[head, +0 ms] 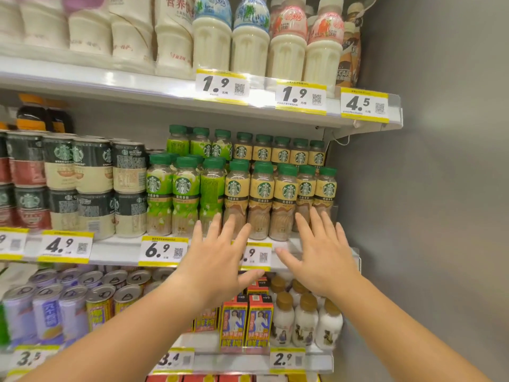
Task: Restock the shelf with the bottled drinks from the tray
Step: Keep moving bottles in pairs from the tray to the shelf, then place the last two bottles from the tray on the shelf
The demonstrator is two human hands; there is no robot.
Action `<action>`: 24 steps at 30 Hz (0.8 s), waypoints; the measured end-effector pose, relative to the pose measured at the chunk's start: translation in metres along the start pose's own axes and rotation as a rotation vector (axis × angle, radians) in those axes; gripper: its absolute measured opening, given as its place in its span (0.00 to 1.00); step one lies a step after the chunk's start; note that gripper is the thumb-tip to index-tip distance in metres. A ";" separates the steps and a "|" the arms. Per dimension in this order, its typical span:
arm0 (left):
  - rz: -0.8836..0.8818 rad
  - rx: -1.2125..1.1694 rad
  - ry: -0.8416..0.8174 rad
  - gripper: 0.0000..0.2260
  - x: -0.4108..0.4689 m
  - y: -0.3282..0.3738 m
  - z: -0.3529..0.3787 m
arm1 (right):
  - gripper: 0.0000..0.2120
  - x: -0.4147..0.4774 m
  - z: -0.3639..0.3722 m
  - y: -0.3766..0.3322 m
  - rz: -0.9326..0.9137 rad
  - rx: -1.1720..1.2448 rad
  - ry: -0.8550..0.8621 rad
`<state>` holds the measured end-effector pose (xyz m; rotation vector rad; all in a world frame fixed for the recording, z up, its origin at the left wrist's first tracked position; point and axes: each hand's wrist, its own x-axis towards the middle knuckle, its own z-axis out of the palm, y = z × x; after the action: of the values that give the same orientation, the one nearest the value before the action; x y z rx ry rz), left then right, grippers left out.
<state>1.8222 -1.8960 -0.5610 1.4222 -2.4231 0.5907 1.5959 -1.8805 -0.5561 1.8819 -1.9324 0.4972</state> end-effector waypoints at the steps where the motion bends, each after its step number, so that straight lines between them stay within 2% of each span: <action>1: -0.003 0.000 -0.003 0.43 -0.010 0.001 0.004 | 0.45 -0.010 0.002 -0.002 -0.005 0.001 0.006; 6: -0.015 0.031 0.033 0.44 -0.060 0.011 0.021 | 0.45 -0.070 0.017 -0.019 -0.023 -0.006 -0.003; 11: -0.022 -0.038 0.016 0.41 -0.123 0.035 0.053 | 0.43 -0.149 0.048 -0.034 -0.023 0.064 -0.034; 24: 0.022 -0.188 -0.376 0.41 -0.308 0.074 0.229 | 0.42 -0.332 0.209 -0.062 -0.126 0.048 -0.438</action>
<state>1.8994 -1.7364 -0.9092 1.5405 -2.6914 0.0967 1.6559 -1.7042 -0.9074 2.2742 -2.0533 0.0957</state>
